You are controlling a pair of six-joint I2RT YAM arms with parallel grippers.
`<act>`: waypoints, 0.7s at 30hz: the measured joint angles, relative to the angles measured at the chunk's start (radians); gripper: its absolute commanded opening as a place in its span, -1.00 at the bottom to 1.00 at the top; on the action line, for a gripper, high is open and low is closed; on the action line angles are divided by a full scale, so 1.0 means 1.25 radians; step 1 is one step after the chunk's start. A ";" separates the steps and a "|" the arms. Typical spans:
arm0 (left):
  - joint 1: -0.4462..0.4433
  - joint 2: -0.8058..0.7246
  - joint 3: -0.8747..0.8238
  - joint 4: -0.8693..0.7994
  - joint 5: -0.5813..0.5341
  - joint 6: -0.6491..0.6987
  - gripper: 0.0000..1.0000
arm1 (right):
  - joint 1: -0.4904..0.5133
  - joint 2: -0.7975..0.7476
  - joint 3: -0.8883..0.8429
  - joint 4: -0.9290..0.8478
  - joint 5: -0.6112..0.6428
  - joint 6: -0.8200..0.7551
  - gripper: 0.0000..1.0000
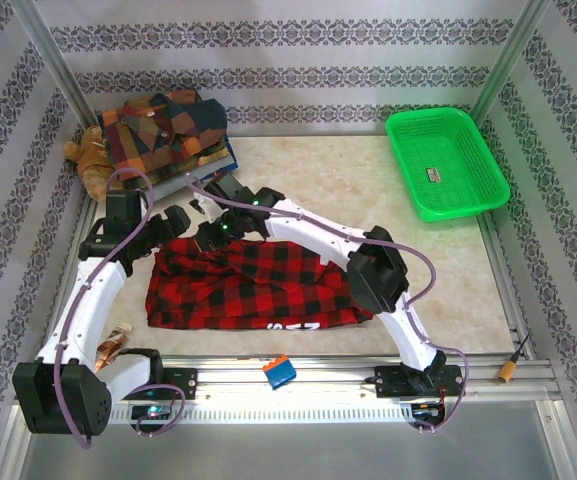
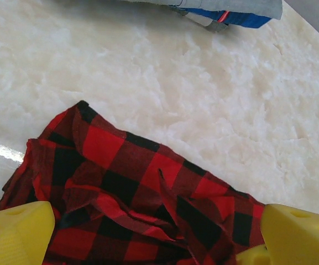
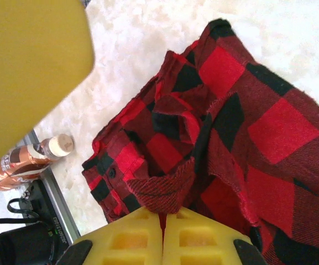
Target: Fold and stack the long sleeve shirts
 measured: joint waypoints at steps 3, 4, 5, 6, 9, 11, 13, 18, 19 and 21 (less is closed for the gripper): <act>0.000 0.000 -0.010 0.000 0.000 0.000 0.92 | 0.005 0.041 0.032 0.001 0.000 0.016 -0.62; 0.000 0.000 -0.014 0.000 0.000 0.000 0.93 | 0.005 0.055 0.042 0.002 0.000 0.023 -0.37; 0.000 -0.002 -0.017 0.000 0.000 0.000 0.93 | 0.005 0.068 0.052 0.002 0.000 0.032 -0.15; 0.000 -0.003 -0.021 0.000 0.000 0.000 0.93 | 0.005 0.081 0.063 0.003 -0.002 0.039 -0.05; 0.000 -0.010 -0.031 0.000 -0.003 -0.001 0.93 | 0.005 0.116 0.098 -0.009 -0.001 0.056 0.25; 0.001 -0.017 -0.038 0.000 -0.002 -0.001 0.93 | 0.005 0.119 0.101 -0.021 0.000 0.062 0.36; 0.002 -0.029 -0.050 0.006 0.004 -0.007 0.94 | -0.001 0.109 0.093 -0.031 0.006 0.073 0.57; 0.004 -0.053 -0.110 0.017 0.034 -0.022 0.95 | -0.031 -0.017 -0.060 -0.043 0.036 0.107 0.70; 0.003 -0.050 -0.124 0.017 0.045 -0.024 0.94 | -0.045 -0.058 -0.100 -0.042 0.046 0.113 0.69; -0.002 -0.036 -0.141 0.013 0.062 -0.025 0.94 | -0.074 -0.136 -0.164 -0.044 0.067 0.123 0.65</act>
